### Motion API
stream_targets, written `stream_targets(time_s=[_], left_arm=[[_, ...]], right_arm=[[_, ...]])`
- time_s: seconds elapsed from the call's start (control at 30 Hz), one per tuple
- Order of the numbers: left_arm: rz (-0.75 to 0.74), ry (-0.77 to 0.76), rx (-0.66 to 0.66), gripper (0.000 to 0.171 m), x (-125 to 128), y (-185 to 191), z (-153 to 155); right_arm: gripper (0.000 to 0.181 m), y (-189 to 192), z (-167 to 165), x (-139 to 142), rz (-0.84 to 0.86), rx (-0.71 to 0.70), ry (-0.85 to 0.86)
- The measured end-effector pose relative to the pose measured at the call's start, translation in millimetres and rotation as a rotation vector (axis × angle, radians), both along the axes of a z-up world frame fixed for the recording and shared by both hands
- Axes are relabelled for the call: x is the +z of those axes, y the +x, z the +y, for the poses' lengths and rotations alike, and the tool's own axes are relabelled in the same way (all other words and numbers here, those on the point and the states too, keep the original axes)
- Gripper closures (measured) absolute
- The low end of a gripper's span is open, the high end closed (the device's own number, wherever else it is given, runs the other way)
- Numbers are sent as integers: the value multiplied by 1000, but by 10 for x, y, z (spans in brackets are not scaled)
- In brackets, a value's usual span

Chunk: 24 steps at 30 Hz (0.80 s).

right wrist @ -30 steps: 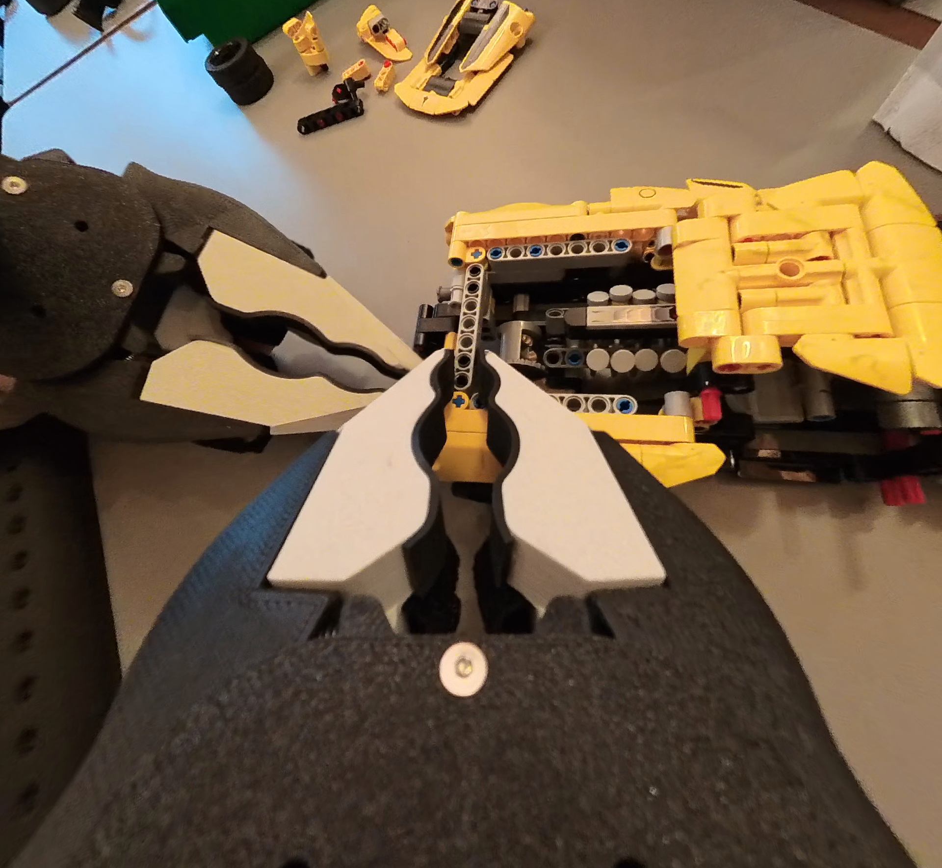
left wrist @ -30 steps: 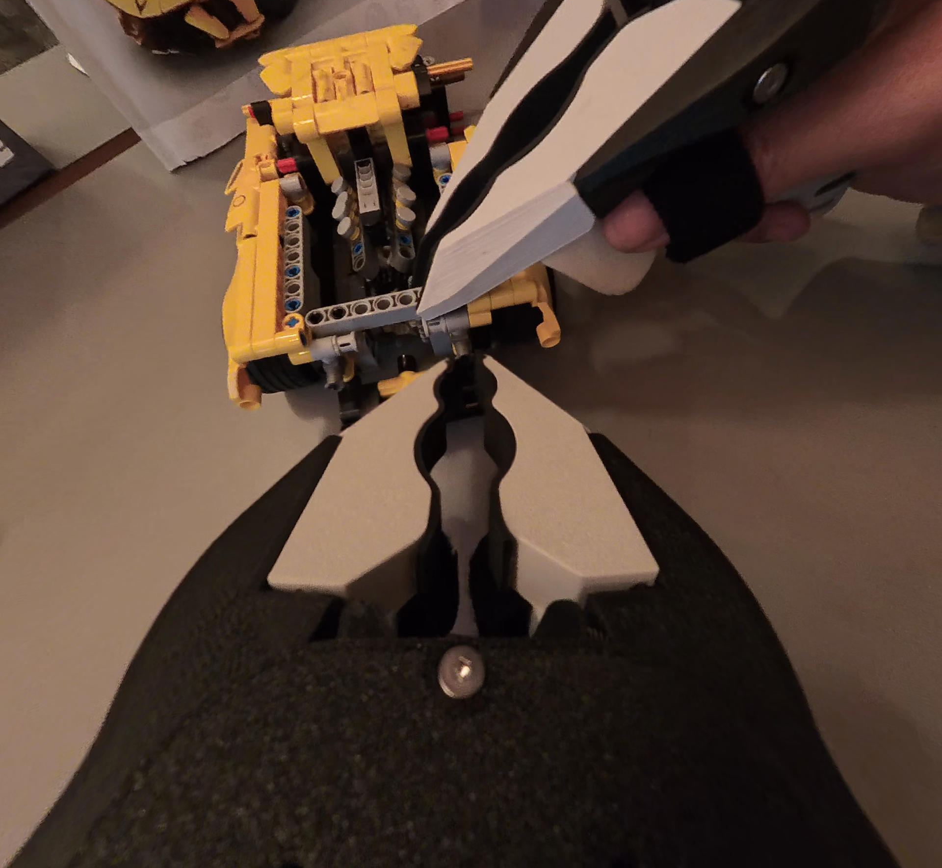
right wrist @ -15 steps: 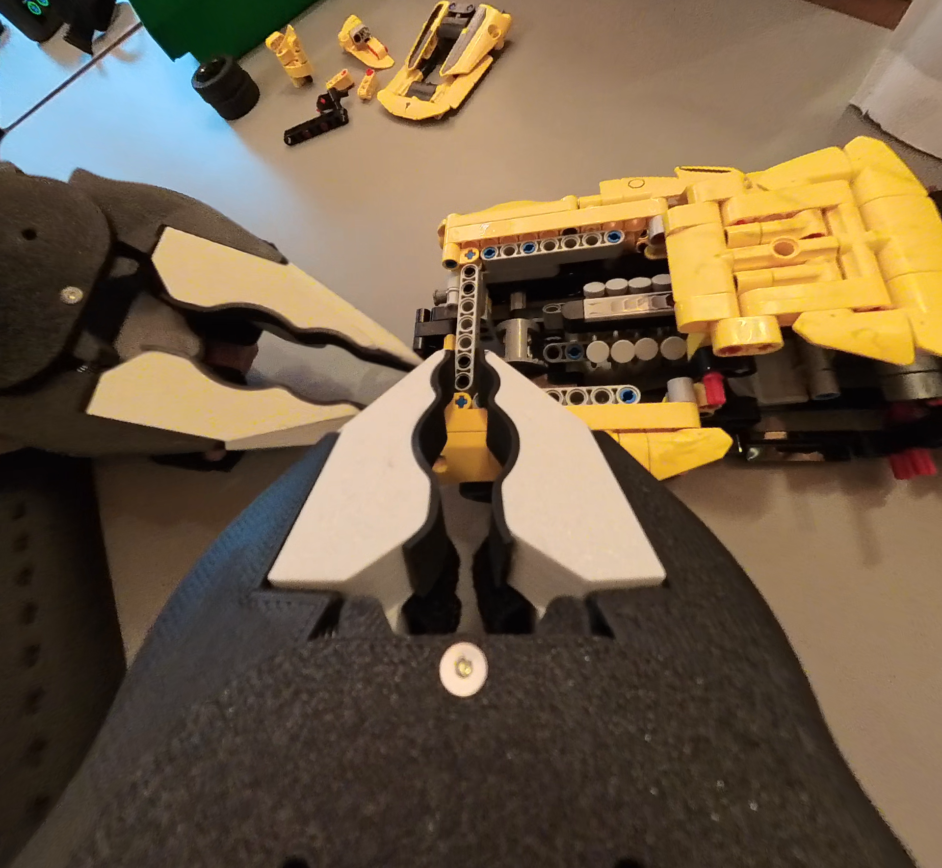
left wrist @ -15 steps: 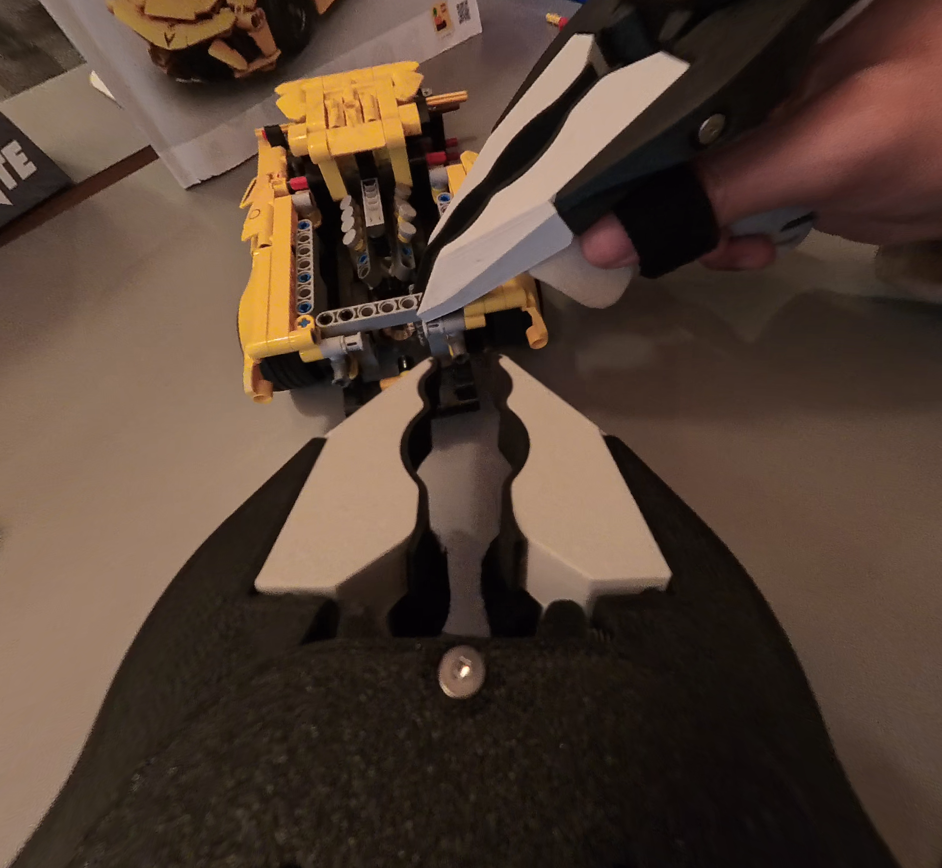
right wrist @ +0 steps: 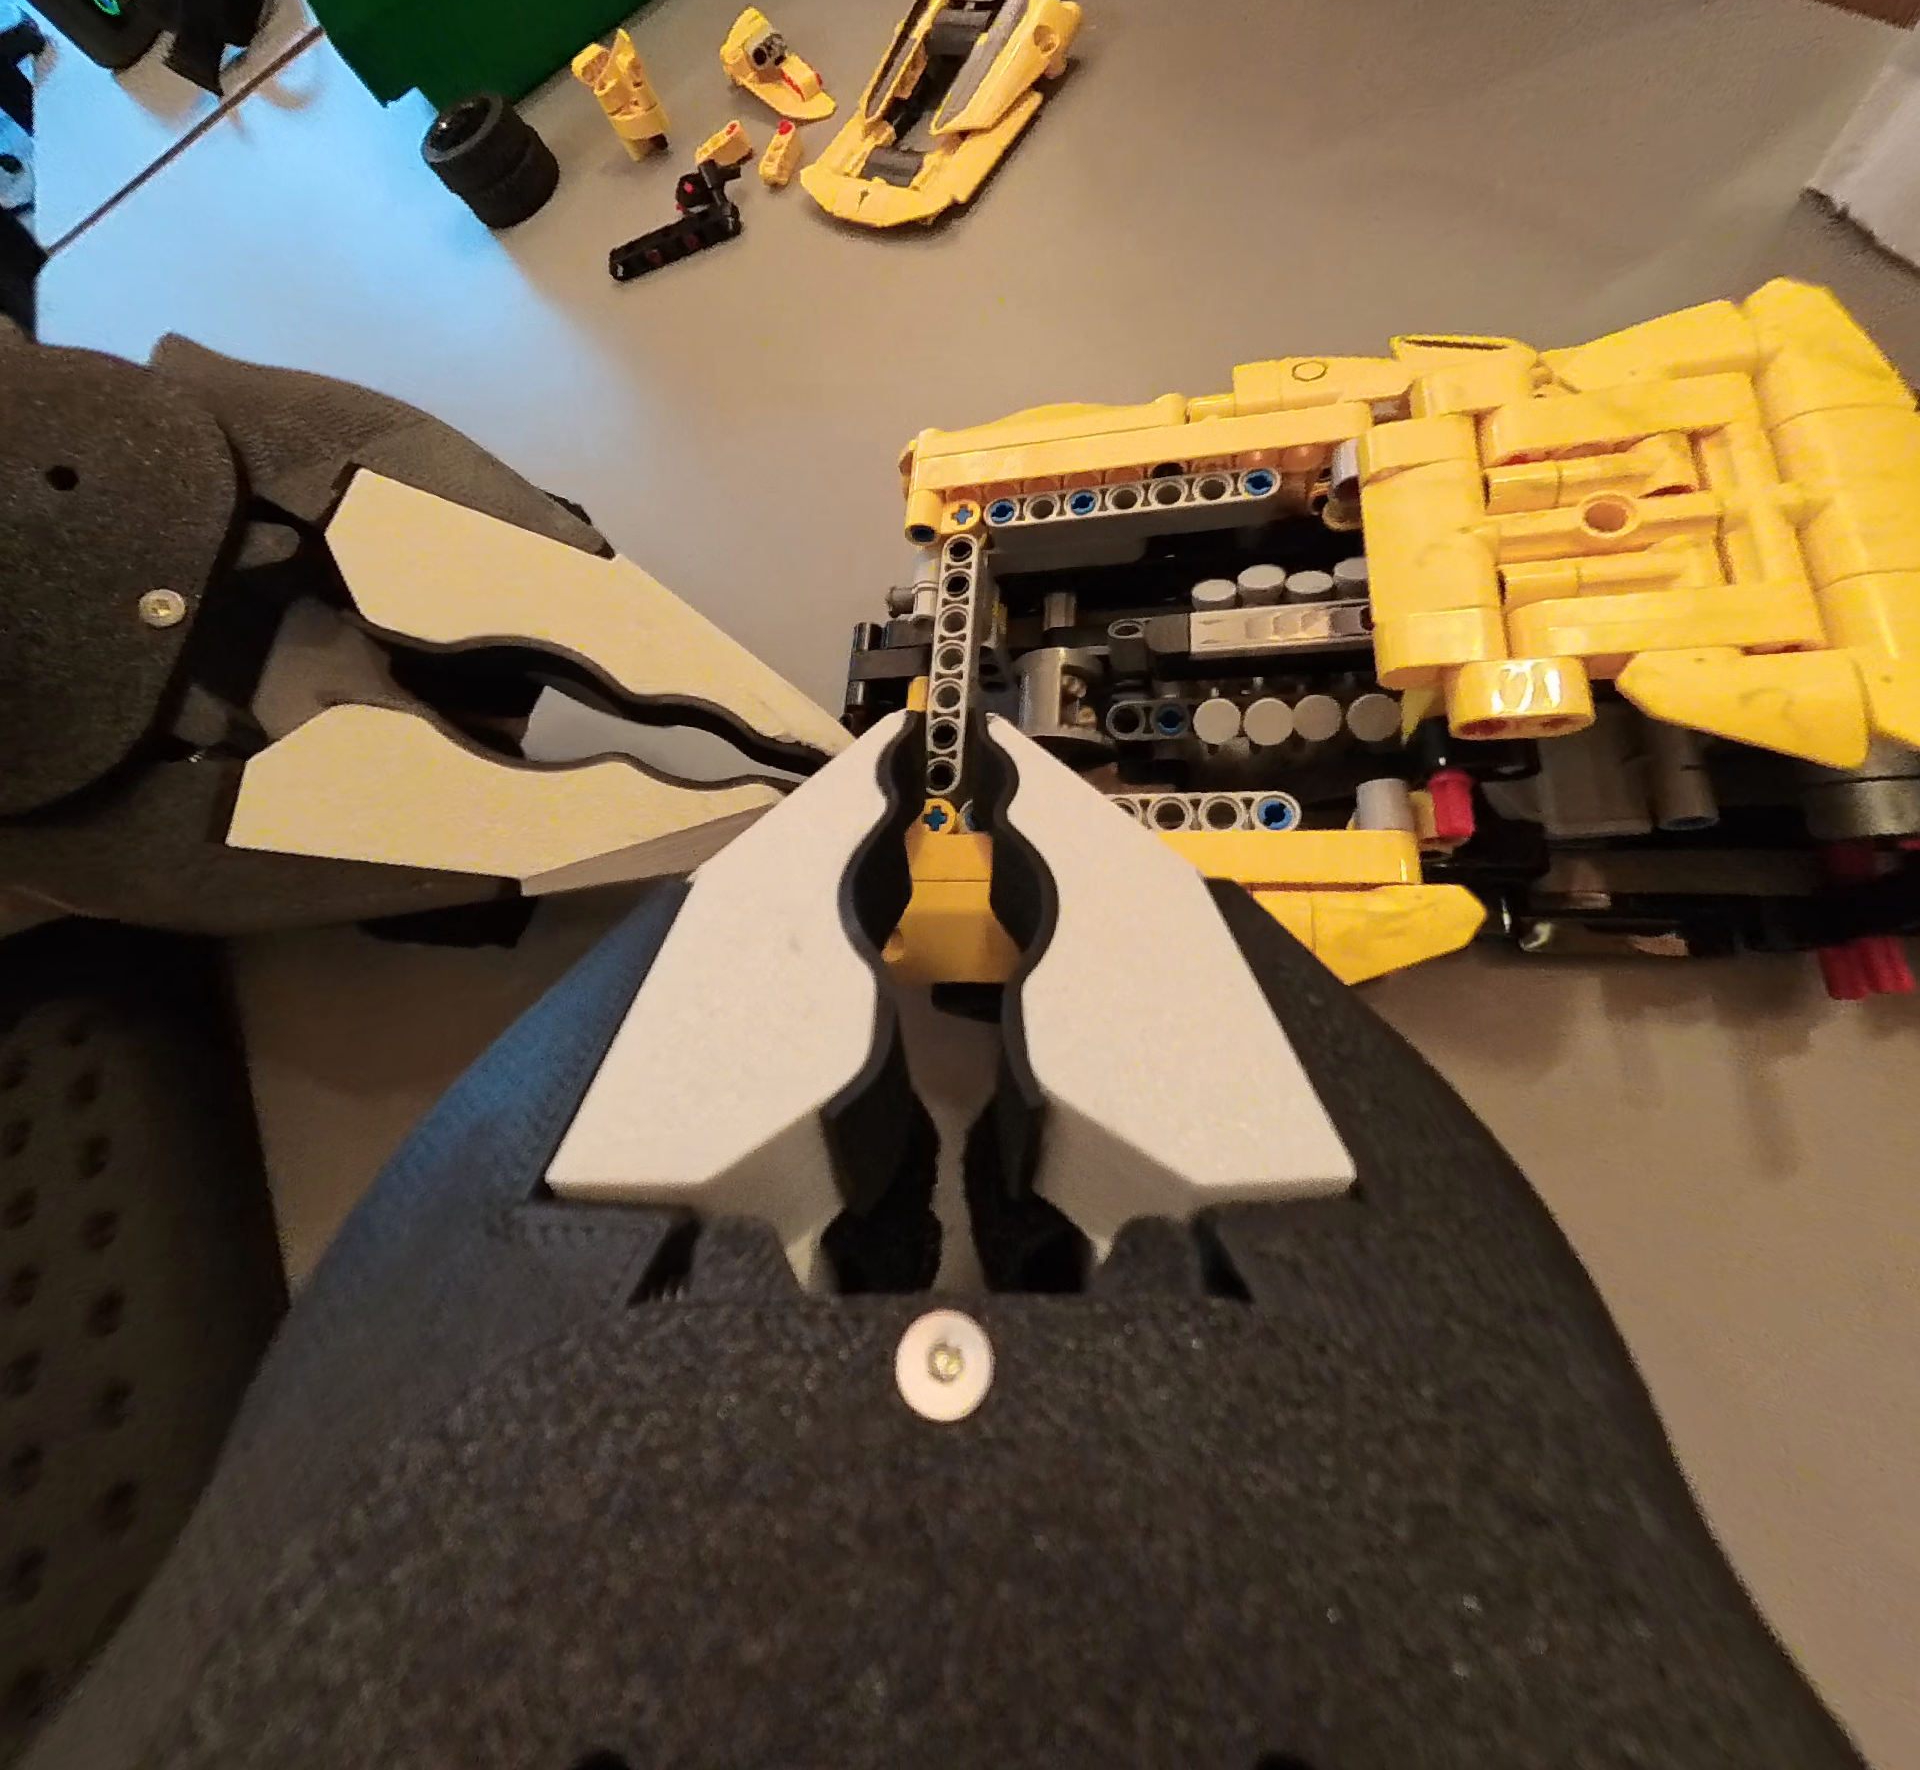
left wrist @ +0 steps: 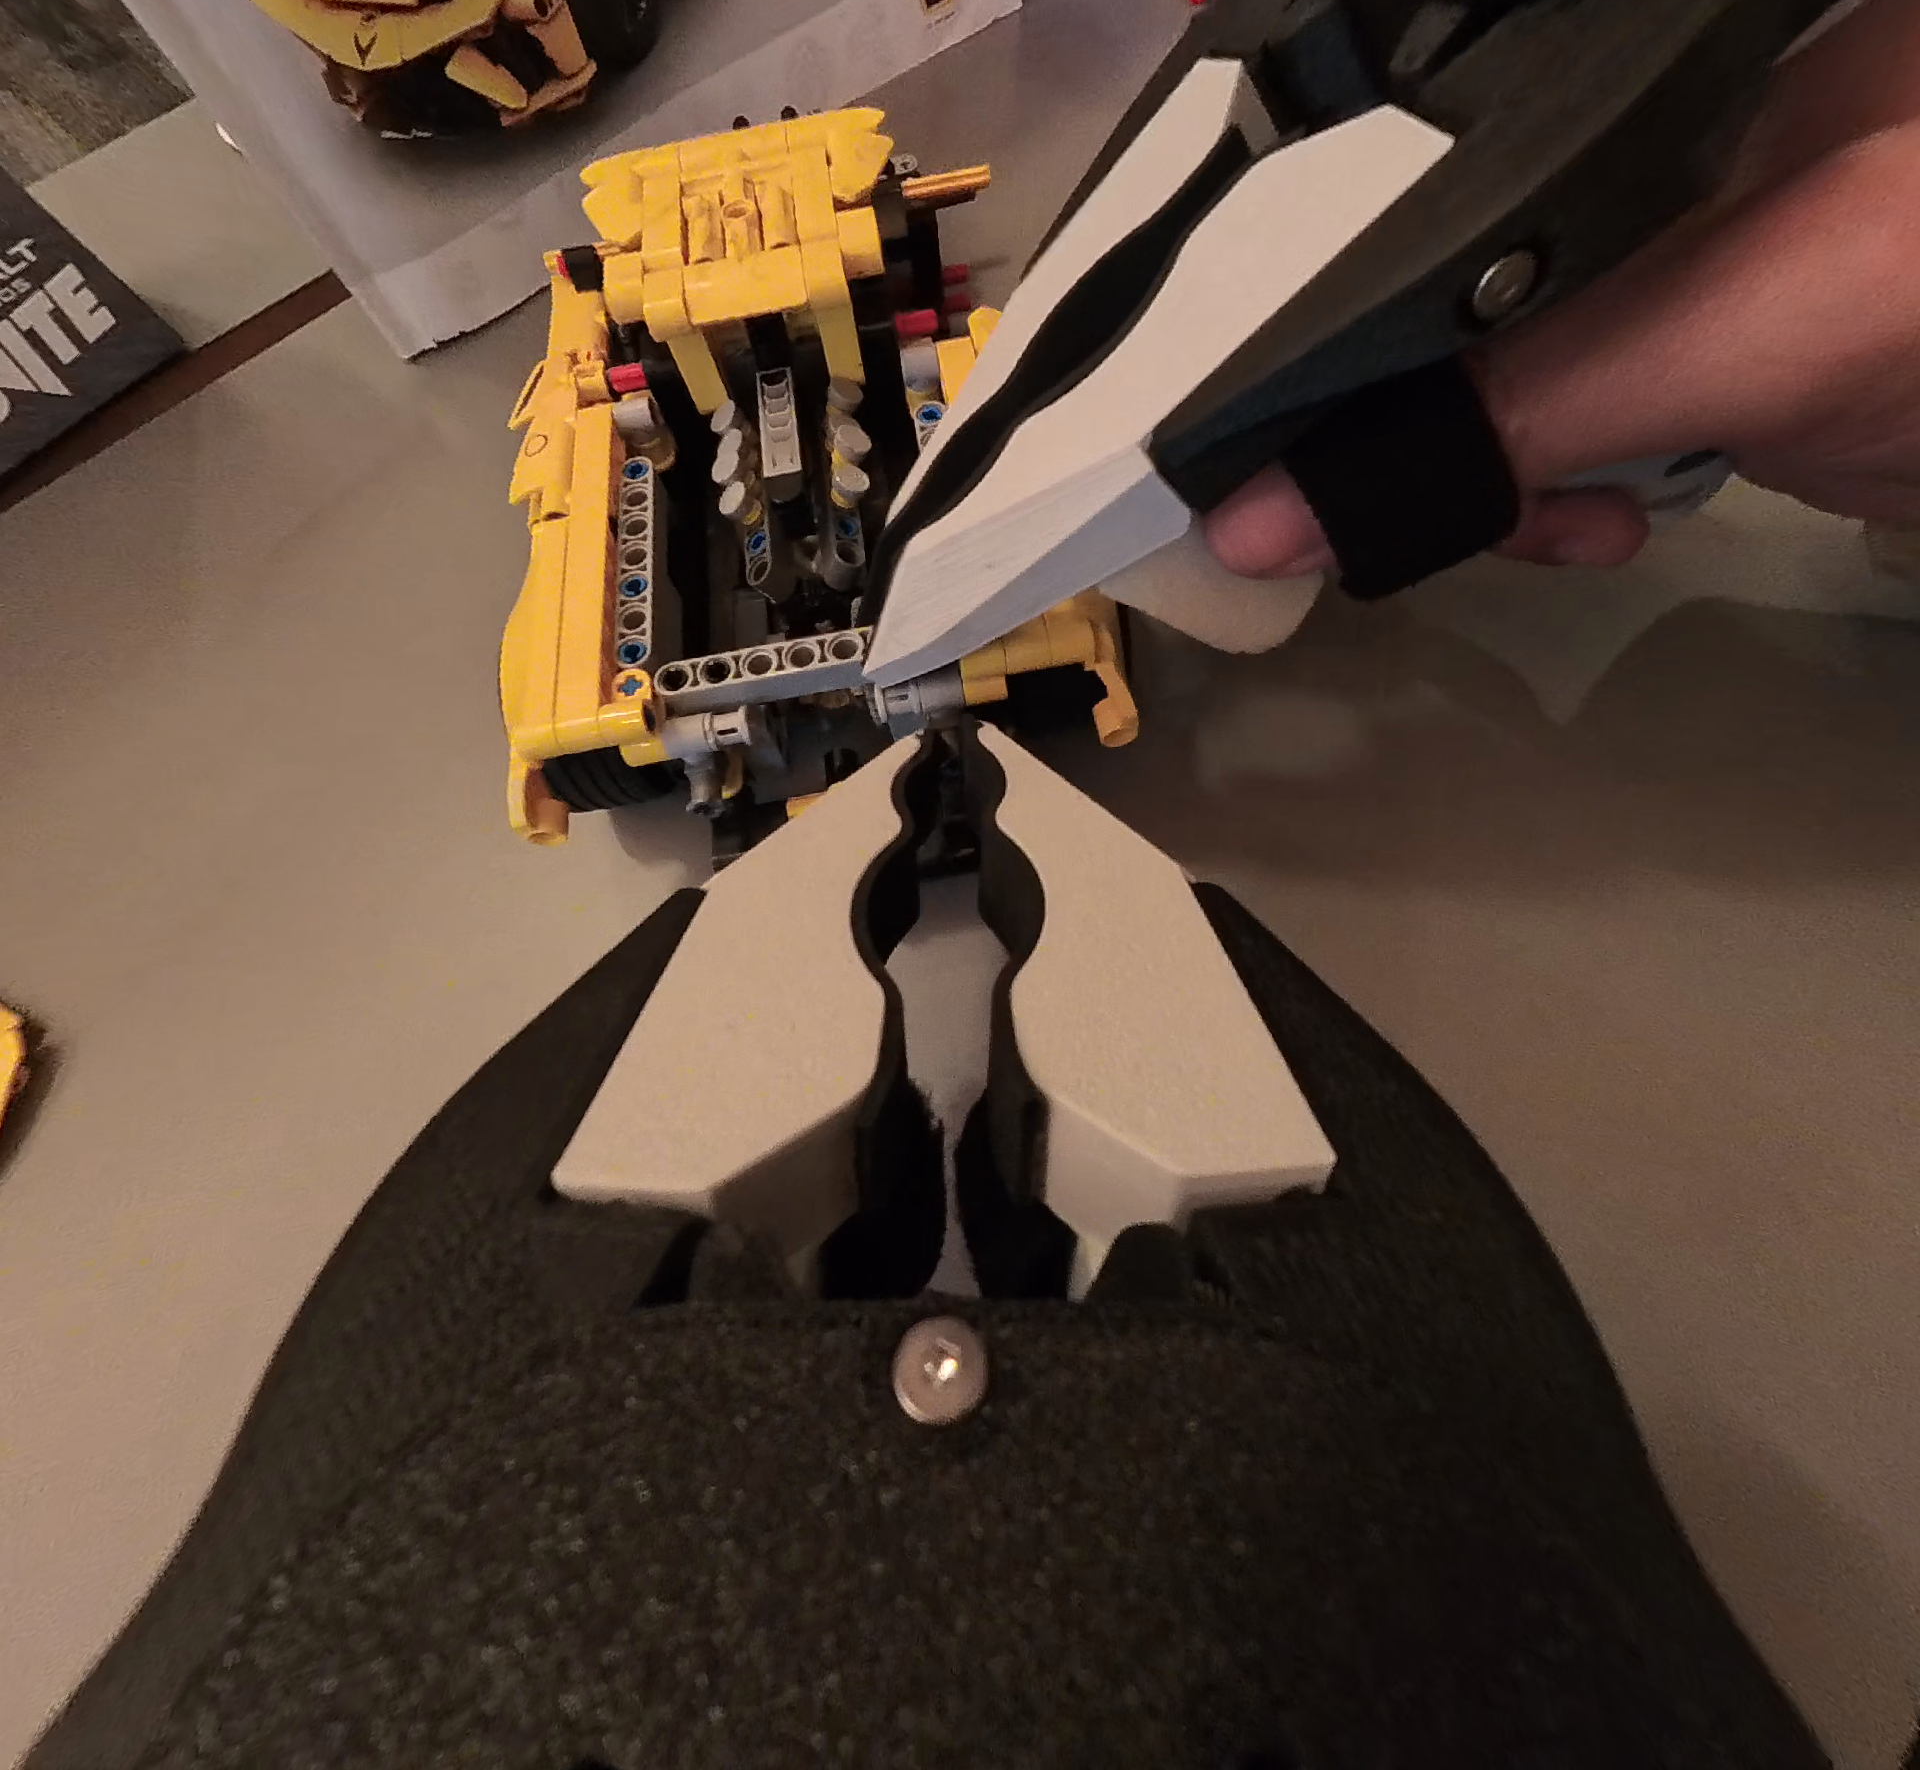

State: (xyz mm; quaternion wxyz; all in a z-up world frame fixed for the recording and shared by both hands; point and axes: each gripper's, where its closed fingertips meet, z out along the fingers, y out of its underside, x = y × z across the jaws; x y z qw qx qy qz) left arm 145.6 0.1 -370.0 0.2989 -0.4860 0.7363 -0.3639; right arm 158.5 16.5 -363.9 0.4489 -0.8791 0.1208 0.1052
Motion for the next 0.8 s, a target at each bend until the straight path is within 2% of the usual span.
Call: stream_targets(time_s=[0.17, 0.27, 0.3, 0.37, 0.47, 0.5, 0.53, 0.57, 0.63, 0.67, 0.7, 0.8], left_arm=[[-10, 43, 15, 170, 8, -97, 39], [51, 22, -16, 171, -95, -244, -13], [60, 27, -15, 171, -133, -278, -2], [1, 47, -6, 171, -35, -232, 53], [-31, 0, -20, 171, 32, -158, 9], [-24, -9, -17, 169, 9, -148, -2], [-18, -7, -10, 156, -14, -136, -2], [-7, 2, -2, 151, -41, -127, 1], [-2, 4, 2, 150, -54, -103, -16], [-11, 5, 4, 152, -40, -81, -21], [-18, 10, 3, 162, -30, -62, -19], [-6, 10, 3, 166, -45, -49, -6]], right_arm=[[174, -81, 29, -5, 2, -12, -10], [174, 192, -59, -7, -123, -121, -32], [175, 243, -78, -3, -76, -141, -27], [175, 95, -40, 1, 14, -76, -3], [175, -87, 4, -2, 12, -25, -12], [175, -81, 2, -2, 5, -36, -14], [175, -73, -2, -1, -2, -40, -14], [175, -69, -2, -2, 1, -42, -14], [175, -81, 1, -2, 2, -42, -20], [175, -95, 5, -2, 3, -40, -21], [175, -111, 9, -2, 7, -39, -20], [175, -98, 4, -4, -2, -48, -21]])
